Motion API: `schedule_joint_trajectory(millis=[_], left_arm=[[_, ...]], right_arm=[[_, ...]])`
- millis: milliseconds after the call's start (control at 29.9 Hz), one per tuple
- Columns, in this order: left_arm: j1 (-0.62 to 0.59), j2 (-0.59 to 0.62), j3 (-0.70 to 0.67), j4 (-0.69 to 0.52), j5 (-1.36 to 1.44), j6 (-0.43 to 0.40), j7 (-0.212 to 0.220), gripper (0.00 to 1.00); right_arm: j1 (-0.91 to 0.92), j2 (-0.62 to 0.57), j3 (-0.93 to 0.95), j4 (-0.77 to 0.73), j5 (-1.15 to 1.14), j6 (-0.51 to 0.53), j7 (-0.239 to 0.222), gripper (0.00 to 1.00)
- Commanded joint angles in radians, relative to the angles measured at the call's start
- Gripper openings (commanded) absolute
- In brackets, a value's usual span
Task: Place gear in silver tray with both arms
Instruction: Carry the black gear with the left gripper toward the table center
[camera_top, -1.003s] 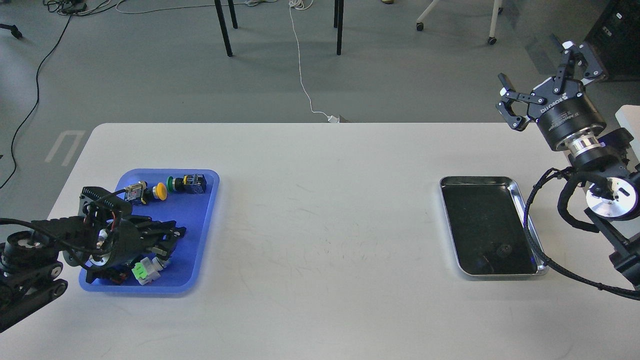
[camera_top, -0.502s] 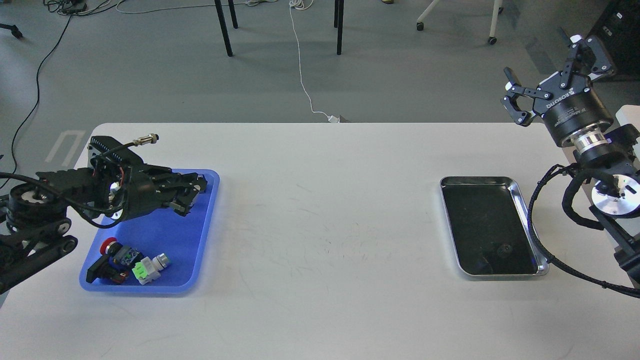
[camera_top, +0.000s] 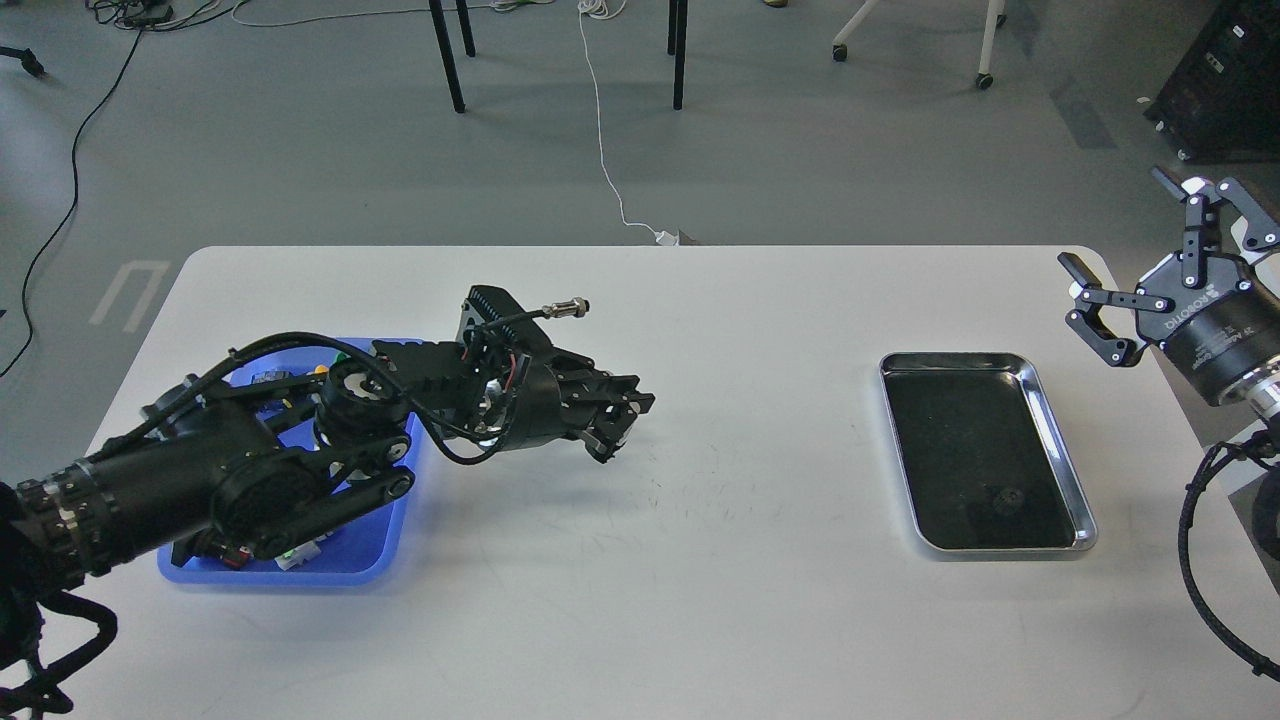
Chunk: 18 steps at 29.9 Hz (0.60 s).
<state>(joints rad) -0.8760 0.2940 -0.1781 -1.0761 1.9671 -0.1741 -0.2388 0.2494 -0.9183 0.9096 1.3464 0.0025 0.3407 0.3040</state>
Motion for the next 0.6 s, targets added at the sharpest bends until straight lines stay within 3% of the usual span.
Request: schedule_joint_trajectory(millis=[0,267,568], left_arm=[[0.002,-0.105,0.009,0.071,-0.001,0.004,0.000,0.17],[0.005,-0.239,0.080,0.185,0.001,0.008,0.001,0.18],[0.005,-0.294,0.098,0.211,0.001,0.010,0.001,0.23]], right_arm=[[-0.047,-0.062,-0.009,0.025,-0.010,0.000,0.000,0.97],[-0.053,-0.073,-0.008,0.020,-0.010,-0.006,-0.008,0.97],[-0.038,-0.062,-0.003,0.022,-0.015,-0.020,-0.011,0.97]])
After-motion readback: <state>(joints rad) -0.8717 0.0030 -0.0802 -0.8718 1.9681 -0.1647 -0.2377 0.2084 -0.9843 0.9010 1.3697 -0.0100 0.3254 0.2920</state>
